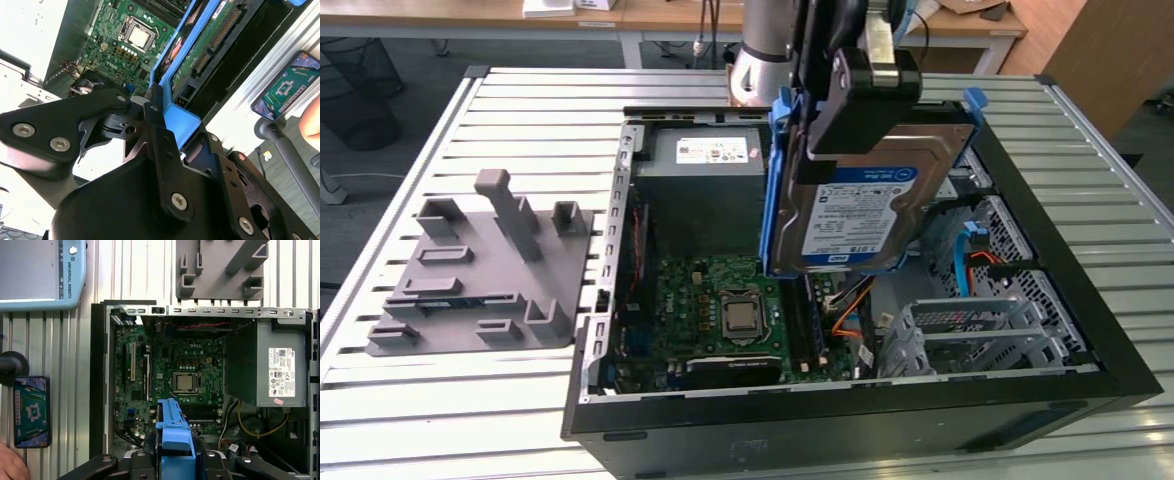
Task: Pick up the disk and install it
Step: 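Insert the disk into the insertion slot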
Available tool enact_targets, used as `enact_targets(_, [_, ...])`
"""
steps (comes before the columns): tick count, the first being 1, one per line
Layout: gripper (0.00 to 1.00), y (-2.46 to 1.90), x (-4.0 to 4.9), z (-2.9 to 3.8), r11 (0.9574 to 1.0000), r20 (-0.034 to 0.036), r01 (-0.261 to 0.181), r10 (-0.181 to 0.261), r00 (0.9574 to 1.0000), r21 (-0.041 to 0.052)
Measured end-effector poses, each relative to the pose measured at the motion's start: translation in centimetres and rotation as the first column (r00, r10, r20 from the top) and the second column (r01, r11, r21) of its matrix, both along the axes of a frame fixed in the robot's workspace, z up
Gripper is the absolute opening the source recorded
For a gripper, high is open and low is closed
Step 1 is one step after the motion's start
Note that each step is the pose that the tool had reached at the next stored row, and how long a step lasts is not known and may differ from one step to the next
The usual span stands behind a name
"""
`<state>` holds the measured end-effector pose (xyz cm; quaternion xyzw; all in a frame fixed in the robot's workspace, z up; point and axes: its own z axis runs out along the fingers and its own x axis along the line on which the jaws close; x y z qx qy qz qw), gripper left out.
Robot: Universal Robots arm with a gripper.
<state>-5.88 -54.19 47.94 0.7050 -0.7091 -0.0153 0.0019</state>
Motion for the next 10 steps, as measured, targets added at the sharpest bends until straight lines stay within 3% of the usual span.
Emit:
enact_targets(4, [0.36,-0.01,0.69,-0.02,1.0,-0.0001,0.0,0.0,1.0,-0.0001])
enact_targets(10, [0.36,0.0,0.74,-0.01,1.0,-0.0001,0.0,0.0,1.0,-0.0002])
